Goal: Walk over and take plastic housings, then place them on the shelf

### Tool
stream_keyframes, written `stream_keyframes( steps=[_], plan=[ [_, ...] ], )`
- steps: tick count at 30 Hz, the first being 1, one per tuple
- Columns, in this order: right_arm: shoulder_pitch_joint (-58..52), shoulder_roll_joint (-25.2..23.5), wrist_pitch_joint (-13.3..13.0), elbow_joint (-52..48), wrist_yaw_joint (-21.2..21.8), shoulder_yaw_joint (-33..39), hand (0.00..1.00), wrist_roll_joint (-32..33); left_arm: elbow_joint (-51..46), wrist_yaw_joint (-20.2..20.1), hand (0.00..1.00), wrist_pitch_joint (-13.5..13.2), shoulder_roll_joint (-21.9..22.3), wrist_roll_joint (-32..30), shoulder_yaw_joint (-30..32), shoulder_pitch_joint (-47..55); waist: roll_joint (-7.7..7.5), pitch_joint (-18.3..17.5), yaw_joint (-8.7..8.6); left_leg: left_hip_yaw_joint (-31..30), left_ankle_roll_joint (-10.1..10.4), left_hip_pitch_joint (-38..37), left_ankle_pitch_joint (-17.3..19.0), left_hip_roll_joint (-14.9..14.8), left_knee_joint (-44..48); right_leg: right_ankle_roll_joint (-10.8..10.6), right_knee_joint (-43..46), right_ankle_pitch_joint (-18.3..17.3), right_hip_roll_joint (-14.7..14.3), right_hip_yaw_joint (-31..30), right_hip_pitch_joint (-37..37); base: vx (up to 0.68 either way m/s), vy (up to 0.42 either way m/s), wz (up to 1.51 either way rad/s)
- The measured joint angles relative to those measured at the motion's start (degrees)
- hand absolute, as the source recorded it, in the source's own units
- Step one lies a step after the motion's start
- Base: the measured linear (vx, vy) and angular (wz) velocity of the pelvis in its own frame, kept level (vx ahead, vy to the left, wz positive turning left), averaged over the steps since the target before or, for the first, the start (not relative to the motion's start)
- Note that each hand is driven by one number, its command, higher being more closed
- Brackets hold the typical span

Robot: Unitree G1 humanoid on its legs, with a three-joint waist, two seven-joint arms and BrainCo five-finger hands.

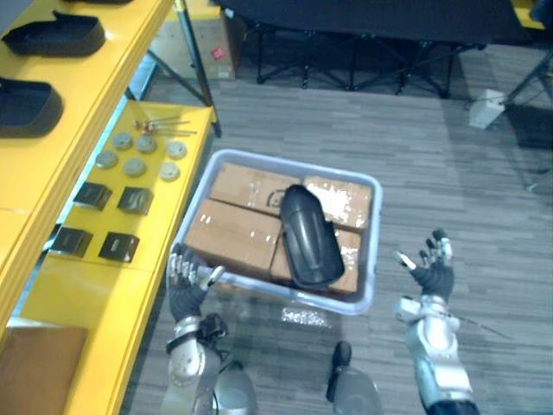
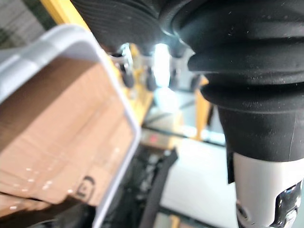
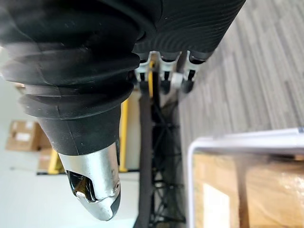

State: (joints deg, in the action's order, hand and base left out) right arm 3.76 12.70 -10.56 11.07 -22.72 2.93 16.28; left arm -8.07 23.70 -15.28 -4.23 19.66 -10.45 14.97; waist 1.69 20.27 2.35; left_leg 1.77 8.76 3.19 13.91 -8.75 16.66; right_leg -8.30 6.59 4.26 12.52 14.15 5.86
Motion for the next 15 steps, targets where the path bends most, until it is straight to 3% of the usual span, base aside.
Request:
stream_keyframes(
  steps=[2,6,11,15],
  plan=[
    [8.6,2.2,3.1,8.2,-1.1,0.7,0.00,0.0,0.3,0.0,0.00,1.2,-0.5,0.0,-1.3,-1.2,0.49,2.3,0.59,0.0,-0.2,1.4,-0.3,0.4,0.9,-0.1,-1.0,1.2,0.5,0.3,0.0,-0.12,0.027,0.17],
    [19.6,7.0,6.8,19.7,-3.2,1.0,0.00,0.5,3.3,-0.3,0.00,2.2,-2.2,-2.0,-4.7,-3.5,1.62,3.9,1.76,-1.8,-0.2,4.7,-0.8,1.0,2.4,-0.2,-2.0,2.5,0.9,2.5,0.4,-0.07,0.019,0.27],
    [31.6,14.6,8.2,31.2,-5.3,1.0,0.00,0.9,9.7,-0.2,0.00,2.8,-2.0,-2.0,-7.3,-4.3,2.86,4.5,3.30,-3.0,-0.3,7.9,-2.2,2.2,3.5,-0.3,-1.7,2.6,2.2,4.3,2.3,0.00,0.026,0.22],
    [39.0,20.0,8.3,37.9,-5.0,-0.6,0.00,0.8,11.1,-0.1,0.00,1.8,-1.8,-1.6,-8.3,-4.2,5.42,5.7,3.87,-3.3,-0.4,8.9,-2.6,2.6,3.9,-0.4,-1.0,2.7,2.9,5.5,2.5,0.00,0.020,0.15]
  ],
)
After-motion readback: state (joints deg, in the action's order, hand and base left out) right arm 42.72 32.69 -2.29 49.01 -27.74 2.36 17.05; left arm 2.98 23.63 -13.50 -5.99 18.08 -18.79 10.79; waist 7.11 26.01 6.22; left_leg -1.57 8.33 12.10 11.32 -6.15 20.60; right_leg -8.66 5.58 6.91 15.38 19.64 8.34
